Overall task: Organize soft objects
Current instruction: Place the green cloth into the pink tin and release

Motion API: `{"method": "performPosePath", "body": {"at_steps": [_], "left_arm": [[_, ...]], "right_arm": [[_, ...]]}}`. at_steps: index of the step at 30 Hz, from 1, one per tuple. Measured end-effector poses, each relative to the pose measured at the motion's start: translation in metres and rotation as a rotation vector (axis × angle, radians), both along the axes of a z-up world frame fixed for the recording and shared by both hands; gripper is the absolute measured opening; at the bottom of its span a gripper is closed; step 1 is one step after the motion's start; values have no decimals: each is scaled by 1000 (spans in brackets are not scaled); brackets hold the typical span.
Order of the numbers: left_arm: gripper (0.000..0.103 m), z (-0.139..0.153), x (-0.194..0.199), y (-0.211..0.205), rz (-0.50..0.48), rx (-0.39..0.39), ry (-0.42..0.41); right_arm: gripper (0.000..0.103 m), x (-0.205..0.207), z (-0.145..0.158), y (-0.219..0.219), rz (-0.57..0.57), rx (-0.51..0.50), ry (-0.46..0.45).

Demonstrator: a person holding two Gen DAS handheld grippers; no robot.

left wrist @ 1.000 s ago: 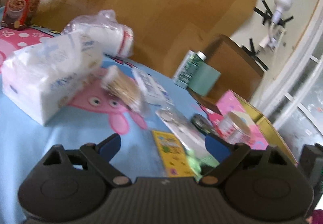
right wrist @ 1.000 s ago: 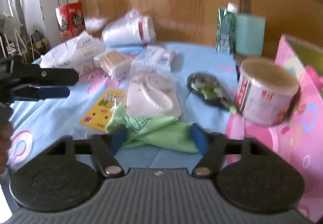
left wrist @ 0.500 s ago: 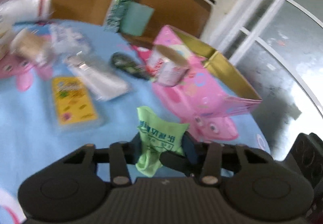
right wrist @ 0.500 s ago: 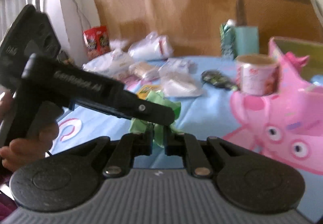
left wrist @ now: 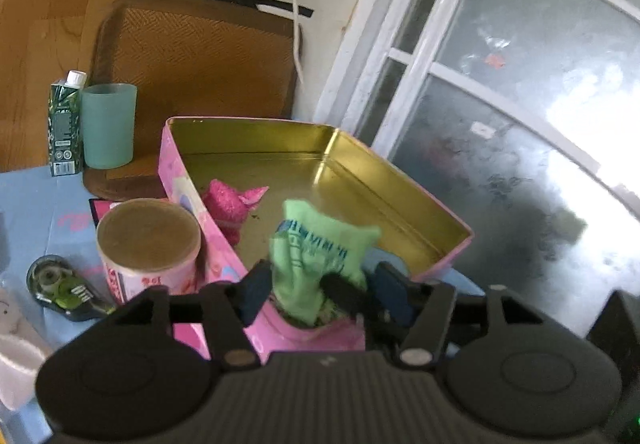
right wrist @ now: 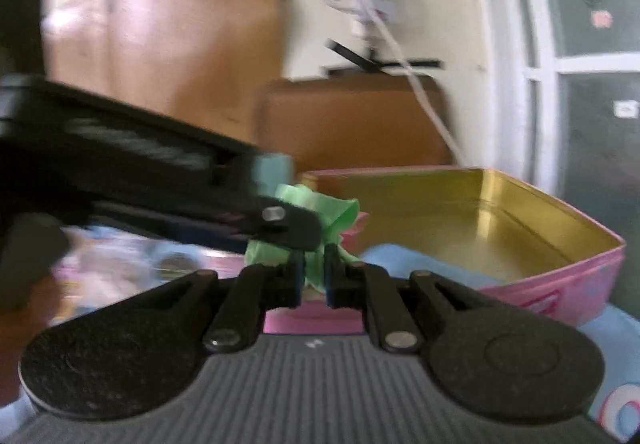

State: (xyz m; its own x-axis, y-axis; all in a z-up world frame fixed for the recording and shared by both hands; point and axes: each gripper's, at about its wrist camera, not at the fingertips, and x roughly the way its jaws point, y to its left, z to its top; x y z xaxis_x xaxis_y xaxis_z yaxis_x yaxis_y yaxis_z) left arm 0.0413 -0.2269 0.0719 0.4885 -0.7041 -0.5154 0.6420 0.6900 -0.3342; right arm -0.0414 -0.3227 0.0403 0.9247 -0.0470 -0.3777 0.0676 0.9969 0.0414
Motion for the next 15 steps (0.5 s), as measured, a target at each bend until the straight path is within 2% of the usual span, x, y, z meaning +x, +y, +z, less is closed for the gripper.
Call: {"method": "performPosePath", "body": {"at_steps": [1, 2, 4, 7, 10, 12, 14, 15], "left_arm": [[69, -1, 1, 1, 11, -5, 12], [70, -2, 0, 5, 18, -17, 22], [73, -2, -3, 21, 35, -33, 20], [80, 1, -8, 54, 91, -43, -12], [80, 0, -15, 96, 152, -50, -37], [80, -5, -18, 122, 196, -50, -23], [80, -13, -21, 150, 245, -40, -9], [80, -17, -22, 161, 270, -31, -3]], "right_arm": [[24, 11, -3, -7, -27, -7, 27], [39, 21, -5, -13, -45, -18, 60], [47, 34, -7, -22, -80, -24, 85], [47, 37, 1, -33, -57, -10, 91], [46, 33, 10, -28, 8, -21, 88], [39, 40, 8, -25, 91, 15, 152], [27, 57, 1, -26, 165, 68, 281], [27, 65, -3, -29, 176, 94, 335]]}}
